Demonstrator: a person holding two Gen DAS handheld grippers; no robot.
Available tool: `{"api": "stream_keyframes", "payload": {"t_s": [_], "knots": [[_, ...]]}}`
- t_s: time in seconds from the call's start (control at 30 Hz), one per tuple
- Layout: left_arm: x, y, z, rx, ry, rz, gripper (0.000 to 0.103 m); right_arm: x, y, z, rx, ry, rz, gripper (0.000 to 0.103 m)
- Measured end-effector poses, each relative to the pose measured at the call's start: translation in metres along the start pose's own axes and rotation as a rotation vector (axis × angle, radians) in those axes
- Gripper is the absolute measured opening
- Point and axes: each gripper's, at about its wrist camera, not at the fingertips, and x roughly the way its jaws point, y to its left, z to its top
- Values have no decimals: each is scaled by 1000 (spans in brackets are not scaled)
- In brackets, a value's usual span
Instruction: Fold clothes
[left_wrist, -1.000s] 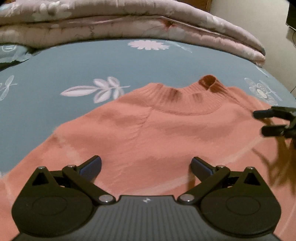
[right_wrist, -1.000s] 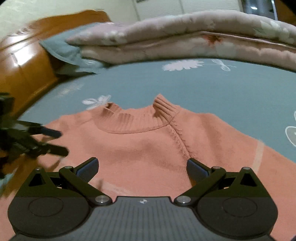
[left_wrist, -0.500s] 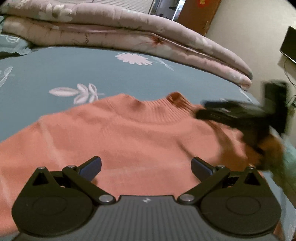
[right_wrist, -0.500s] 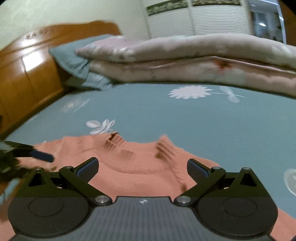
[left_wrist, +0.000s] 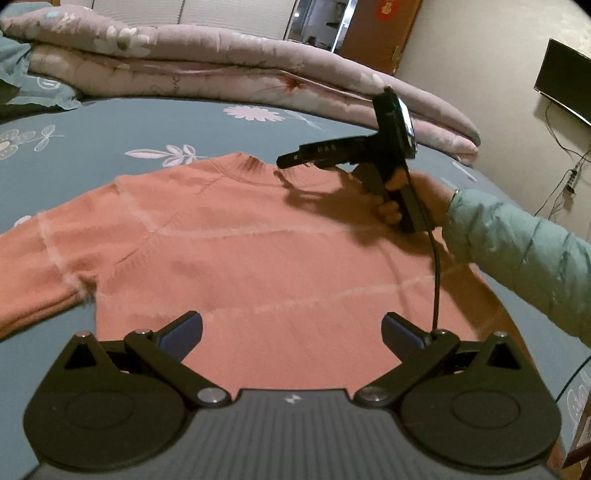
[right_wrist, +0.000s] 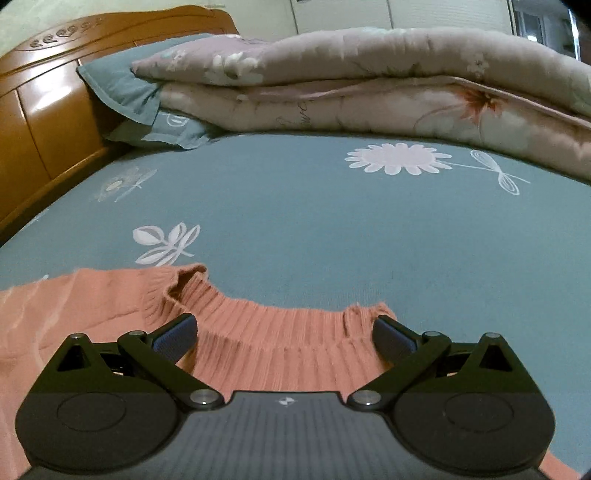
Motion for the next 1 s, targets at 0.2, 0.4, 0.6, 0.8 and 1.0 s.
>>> {"api": "stream_keyframes", "payload": {"t_s": [0.2, 0.4, 0.6, 0.8, 1.0], "knots": [[-26, -3, -11, 33, -35, 49, 102, -58, 11, -13, -2, -125, 39, 103], [-19, -11, -13, 73, -15, 50, 102, -37, 9, -28, -58, -22, -26, 103], [-23, -18, -21, 103, -11, 47, 102, -2, -5, -16, -22, 3, -136, 103], [-39, -17, -29, 98, -26, 75, 102, -25, 4, -3, 98, -74, -131, 103], [-49, -16, -33, 84, -51, 77, 102, -34, 87, -7, -69, -106, 81, 103]]}}
